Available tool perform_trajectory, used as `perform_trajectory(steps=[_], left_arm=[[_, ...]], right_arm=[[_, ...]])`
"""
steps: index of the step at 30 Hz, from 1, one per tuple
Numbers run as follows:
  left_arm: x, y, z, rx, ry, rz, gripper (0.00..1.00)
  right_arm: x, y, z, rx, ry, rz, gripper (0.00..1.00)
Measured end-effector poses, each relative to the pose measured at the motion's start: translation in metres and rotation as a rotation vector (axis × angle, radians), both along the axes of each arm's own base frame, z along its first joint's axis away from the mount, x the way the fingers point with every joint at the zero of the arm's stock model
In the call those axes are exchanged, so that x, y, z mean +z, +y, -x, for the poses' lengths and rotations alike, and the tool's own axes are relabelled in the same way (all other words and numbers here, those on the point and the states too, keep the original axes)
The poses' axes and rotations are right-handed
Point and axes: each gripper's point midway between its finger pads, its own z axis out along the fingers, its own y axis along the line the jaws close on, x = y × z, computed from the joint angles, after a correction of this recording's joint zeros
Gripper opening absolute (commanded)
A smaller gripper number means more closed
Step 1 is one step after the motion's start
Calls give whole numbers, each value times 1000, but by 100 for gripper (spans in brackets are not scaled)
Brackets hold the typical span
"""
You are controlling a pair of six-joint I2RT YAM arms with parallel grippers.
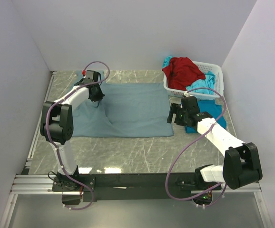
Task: Fold and stack the t-shirts
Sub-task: Fold the tshirt
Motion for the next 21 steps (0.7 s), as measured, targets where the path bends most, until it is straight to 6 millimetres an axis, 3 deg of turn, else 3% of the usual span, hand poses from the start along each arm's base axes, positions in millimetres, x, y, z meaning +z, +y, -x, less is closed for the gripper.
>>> perform_trajectory(steps=[5, 12, 16, 18, 19, 20, 21], left_arm=[[2, -3, -5, -27, -24, 1, 8], [9, -11, -15, -43, -74, 5, 38], [18, -15, -17, -44, -117, 14, 46], [28, -11, -10, -31, -148, 5, 59], [34, -8, -5, -22, -161, -1, 71], [43, -3, 0, -9, -184, -12, 89], [51, 3, 7, 10, -205, -23, 91]], right_arm=[[0, 0, 0, 2, 2, 3, 91], [-1, 0, 1, 2, 4, 4, 91], [-1, 0, 1, 4, 3, 4, 91], [-1, 0, 1, 6, 2, 5, 91], [0, 0, 1, 7, 2, 5, 91], [0, 0, 1, 9, 1, 5, 91], [0, 1, 1, 14, 1, 1, 91]])
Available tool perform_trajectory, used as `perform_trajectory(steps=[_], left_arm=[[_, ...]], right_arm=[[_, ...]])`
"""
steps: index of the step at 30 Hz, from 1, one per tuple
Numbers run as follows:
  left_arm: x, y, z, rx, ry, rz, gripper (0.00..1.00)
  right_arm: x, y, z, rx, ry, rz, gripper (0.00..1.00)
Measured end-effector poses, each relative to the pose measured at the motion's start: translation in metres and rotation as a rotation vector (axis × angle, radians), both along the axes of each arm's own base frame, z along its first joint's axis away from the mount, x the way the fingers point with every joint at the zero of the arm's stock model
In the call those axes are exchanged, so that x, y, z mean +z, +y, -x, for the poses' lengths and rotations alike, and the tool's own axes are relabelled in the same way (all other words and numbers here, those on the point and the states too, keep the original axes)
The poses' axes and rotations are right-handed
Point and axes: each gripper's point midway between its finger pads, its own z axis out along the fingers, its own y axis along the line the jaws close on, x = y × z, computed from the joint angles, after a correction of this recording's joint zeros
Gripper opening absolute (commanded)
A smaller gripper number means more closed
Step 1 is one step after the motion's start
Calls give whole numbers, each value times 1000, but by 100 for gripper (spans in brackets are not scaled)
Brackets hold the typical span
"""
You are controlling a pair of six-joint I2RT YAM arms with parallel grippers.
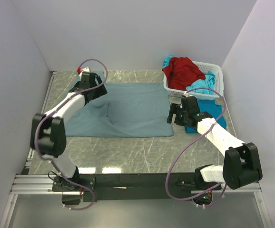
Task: Fold and stack the t-shirts
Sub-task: Fold the tshirt
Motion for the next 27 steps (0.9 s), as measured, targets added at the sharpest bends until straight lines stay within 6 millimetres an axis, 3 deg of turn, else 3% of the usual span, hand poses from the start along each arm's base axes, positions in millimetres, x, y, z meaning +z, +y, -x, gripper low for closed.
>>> perform_trajectory(steps=[4, 6, 9, 13, 17, 23, 27], left_arm=[[35, 20, 14, 87, -107, -2, 95], [38, 30, 17, 113, -141, 13, 95], [14, 50, 25, 154, -121, 34, 95], [-33, 71, 32, 179, -45, 80, 95], [-58, 72, 19, 166, -31, 141, 95], [-83, 81, -2, 200, -14, 207, 94], [-80, 89, -27, 218, -40, 221, 94]], right_arm=[[2, 5, 0, 24, -6, -17, 92], [3, 8, 0, 41, -8, -32, 92], [5, 18, 0, 74, -17, -52, 93], [5, 38, -1, 130, -23, -62, 93], [-5, 62, -12, 184, 5, -63, 93], [-26, 82, -28, 204, 53, -56, 93], [-40, 81, -30, 191, 85, -33, 93]])
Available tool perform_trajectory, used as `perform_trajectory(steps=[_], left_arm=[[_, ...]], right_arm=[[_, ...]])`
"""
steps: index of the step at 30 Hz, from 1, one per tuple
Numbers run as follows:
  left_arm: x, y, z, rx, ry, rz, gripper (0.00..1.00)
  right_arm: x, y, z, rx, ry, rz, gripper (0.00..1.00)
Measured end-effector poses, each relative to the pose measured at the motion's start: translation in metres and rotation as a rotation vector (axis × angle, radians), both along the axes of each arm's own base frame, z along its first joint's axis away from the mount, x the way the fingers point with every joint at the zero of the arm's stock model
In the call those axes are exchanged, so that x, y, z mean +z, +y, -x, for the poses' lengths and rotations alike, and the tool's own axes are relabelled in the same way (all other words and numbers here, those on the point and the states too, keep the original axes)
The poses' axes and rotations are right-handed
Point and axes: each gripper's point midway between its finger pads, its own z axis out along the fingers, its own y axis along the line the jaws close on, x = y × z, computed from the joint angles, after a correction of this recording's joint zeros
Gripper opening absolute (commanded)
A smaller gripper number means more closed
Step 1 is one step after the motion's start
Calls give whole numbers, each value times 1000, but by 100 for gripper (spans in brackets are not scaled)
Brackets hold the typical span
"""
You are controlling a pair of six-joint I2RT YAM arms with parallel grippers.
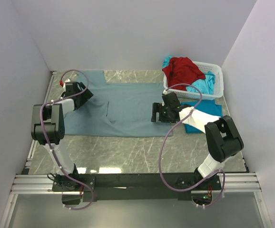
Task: Fold and stack the t-shirts
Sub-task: Fold the tshirt
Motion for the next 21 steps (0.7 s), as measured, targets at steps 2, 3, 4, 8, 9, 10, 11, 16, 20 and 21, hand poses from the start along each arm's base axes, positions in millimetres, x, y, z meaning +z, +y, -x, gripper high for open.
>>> perform_trajectory(steps=[2, 3, 4, 8, 9, 10, 11, 16, 20, 21], left_arm=[[-2, 2, -5, 12, 5, 10, 93], [-1, 3, -7, 15, 6, 13, 93], [-1, 4, -7, 18, 10, 17, 93], [-3, 4, -3, 25, 23, 18, 93], [-3, 5, 0, 28, 31, 16, 93], [-4, 6, 5, 33, 41, 13, 93], [-4, 6, 11, 37, 50, 10, 93], [-7, 8, 46, 50, 90, -1, 93], [-8, 7, 69, 54, 109, -1, 93], [-8, 7, 75, 55, 114, 0, 93]], right_arm=[[-6, -1, -1, -6, 10, 13, 93], [-9, -2, -2, -8, 17, 19, 93], [-12, -3, -2, -11, 22, 26, 93], [-18, -4, -2, -20, 37, 39, 93], [-18, -4, -2, -21, 38, 39, 93], [-18, -4, -2, -23, 38, 38, 93], [-19, -4, -2, -25, 39, 37, 93], [-19, -7, 8, -37, 29, 20, 93], [-20, -13, 33, -42, 37, 11, 93], [-19, -13, 41, -40, 39, 8, 93]])
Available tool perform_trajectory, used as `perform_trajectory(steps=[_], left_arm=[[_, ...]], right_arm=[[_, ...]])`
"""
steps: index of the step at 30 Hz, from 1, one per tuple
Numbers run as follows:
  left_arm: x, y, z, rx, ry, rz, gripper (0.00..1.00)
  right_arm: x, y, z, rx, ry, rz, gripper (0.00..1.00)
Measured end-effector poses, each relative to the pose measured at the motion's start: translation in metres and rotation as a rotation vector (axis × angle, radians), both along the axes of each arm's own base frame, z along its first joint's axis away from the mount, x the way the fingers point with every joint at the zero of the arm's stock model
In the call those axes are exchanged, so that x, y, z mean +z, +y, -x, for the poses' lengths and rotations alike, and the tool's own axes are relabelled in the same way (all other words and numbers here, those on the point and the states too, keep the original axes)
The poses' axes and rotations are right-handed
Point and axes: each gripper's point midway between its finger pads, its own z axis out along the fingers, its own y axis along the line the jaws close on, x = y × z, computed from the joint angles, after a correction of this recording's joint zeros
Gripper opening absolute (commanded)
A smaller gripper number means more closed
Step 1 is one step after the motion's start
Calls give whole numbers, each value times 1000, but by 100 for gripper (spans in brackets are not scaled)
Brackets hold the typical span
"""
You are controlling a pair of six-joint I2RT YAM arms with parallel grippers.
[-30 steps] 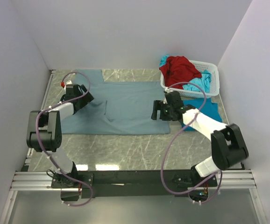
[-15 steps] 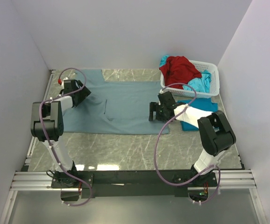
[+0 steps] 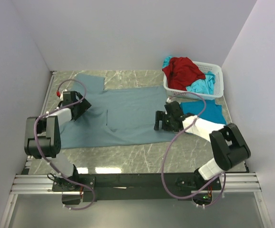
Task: Fold and stack the t-shirts
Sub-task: Fold the tshirt
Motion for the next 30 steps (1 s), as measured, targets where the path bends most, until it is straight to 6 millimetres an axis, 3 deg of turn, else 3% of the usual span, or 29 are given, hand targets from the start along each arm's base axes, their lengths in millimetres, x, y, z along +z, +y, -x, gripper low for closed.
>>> perform_trajectory(steps=[9, 14, 19, 22, 25, 30], left_arm=[[-1, -3, 51, 26, 10, 24, 93], [0, -4, 76, 49, 25, 36, 93], [13, -4, 85, 66, 3, 44, 94], [28, -1, 83, 79, -17, 30, 95], [56, 3, 67, 90, -67, 18, 95], [132, 14, 23, 121, -243, -16, 99]], right_arm=[[-1, 6, 61, 31, 27, -27, 93], [0, 4, 77, 13, 41, -38, 93], [3, -1, 89, 6, 56, -27, 94], [13, -5, 83, -6, 34, 4, 96], [41, -1, 60, -15, -47, 11, 98], [111, 3, 7, -57, -238, -30, 99]])
